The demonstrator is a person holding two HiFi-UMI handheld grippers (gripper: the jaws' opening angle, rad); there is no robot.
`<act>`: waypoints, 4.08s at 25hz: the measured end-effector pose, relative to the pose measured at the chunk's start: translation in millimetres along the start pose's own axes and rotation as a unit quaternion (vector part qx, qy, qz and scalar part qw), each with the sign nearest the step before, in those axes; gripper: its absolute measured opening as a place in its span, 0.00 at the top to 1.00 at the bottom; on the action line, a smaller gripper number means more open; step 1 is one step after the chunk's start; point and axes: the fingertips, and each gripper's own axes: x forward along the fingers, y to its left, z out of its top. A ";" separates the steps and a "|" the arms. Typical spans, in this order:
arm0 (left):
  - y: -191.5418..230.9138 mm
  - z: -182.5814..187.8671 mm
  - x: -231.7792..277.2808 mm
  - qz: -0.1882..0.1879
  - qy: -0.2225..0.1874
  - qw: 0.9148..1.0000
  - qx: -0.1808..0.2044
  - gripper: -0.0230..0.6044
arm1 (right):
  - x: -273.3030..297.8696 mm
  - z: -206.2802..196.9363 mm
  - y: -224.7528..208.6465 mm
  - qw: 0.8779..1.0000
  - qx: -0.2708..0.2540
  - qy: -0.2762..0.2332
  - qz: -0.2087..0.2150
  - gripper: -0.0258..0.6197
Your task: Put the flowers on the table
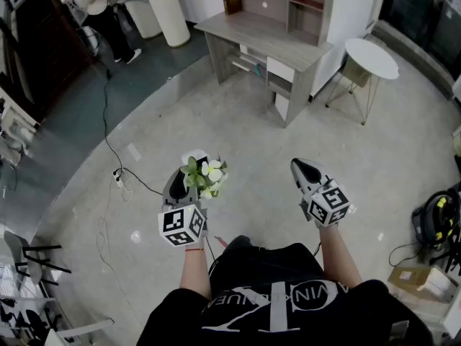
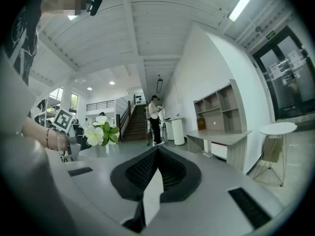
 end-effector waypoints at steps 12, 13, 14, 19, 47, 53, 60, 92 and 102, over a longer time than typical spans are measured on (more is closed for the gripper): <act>-17.9 -3.3 0.7 -0.003 0.005 1.000 -0.005 0.80 | -13.3 1.8 -16.7 1.000 0.006 -0.007 -0.007 0.95; -17.6 -4.9 1.2 -0.003 0.007 1.000 -0.005 0.80 | -13.0 1.3 -19.1 1.000 0.009 -0.008 -0.009 0.94; -15.9 -7.2 2.1 0.000 0.010 1.000 -0.006 0.80 | -12.1 0.3 -21.3 1.000 0.012 -0.009 -0.011 0.94; 3.0 -14.5 14.6 0.015 0.015 0.999 -0.029 0.80 | 3.6 -2.0 -27.9 1.000 0.012 -0.006 -0.010 0.94; 102.2 2.6 311.2 -0.054 0.053 0.996 -0.055 0.81 | 230.7 10.0 -157.6 0.995 0.050 0.026 -0.084 0.94; 134.8 8.2 352.8 -0.055 0.043 0.996 -0.055 0.81 | 281.7 13.1 -167.7 0.995 0.049 0.022 -0.085 0.94; 172.4 13.6 382.5 -0.042 0.035 0.996 -0.068 0.81 | 333.4 21.9 -170.0 0.996 0.037 0.022 -0.073 0.94; 208.9 23.1 624.6 -0.038 0.051 0.994 -0.084 0.82 | 525.9 42.9 -334.7 0.995 0.063 0.035 -0.070 0.94; 196.7 39.8 726.1 -0.061 0.043 0.994 -0.076 0.82 | 576.7 56.8 -400.7 0.995 0.058 0.033 -0.080 0.94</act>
